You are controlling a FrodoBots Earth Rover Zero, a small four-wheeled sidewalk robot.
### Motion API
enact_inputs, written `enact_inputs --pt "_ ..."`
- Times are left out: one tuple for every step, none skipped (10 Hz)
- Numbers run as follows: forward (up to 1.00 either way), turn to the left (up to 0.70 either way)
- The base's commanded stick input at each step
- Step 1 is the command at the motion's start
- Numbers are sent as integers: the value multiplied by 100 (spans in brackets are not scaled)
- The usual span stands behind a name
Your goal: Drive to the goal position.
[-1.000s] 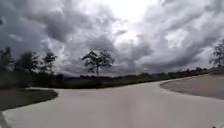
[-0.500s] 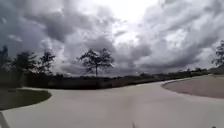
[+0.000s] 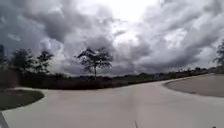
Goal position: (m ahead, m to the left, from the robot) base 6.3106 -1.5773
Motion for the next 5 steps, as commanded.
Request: enact_inputs --pt "85 0" --pt "85 0" --pt "85 0" --pt "85 0" --pt "85 0"
